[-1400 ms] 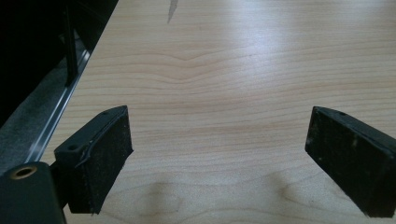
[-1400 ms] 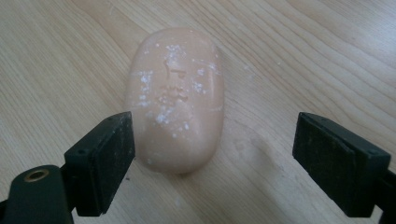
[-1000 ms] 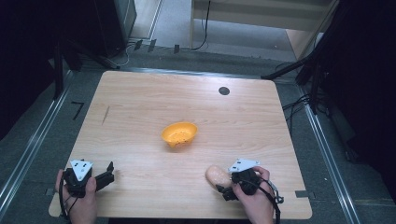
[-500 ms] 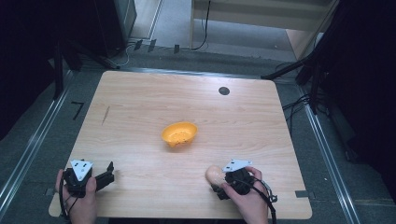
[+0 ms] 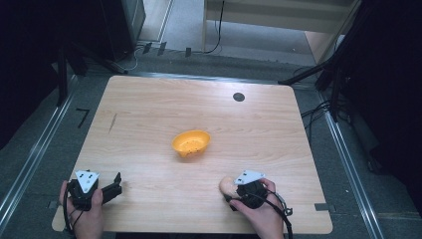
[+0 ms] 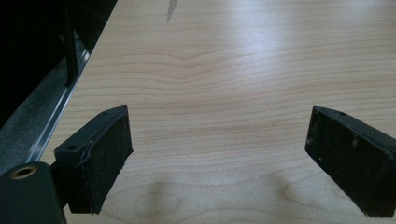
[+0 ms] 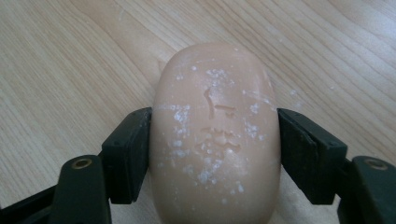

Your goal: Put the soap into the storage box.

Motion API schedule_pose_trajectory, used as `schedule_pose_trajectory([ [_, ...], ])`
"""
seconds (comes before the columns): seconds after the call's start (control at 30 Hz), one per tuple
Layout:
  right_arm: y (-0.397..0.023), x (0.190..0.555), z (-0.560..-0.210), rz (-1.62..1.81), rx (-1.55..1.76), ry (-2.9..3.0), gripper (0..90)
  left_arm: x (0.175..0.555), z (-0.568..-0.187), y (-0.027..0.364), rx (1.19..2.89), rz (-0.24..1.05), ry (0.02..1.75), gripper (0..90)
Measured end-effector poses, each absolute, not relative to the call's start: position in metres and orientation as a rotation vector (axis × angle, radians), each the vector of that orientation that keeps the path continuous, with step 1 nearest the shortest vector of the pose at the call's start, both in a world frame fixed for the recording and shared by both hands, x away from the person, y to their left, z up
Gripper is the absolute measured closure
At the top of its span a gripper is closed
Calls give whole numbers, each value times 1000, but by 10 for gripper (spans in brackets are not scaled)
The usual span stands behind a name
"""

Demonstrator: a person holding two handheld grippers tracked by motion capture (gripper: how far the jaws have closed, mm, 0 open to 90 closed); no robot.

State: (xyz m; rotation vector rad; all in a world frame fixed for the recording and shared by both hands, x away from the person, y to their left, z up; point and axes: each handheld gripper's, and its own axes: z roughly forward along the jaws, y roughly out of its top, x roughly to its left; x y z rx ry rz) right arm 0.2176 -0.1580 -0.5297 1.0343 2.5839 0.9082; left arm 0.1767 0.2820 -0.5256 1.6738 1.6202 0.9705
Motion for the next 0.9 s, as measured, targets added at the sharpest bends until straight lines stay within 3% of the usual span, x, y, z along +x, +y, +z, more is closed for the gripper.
schedule_pose_trajectory([
  [0.9,-166,238,-517,915,779,2718,333,177,-526,282,1670,970,1620,76],
])
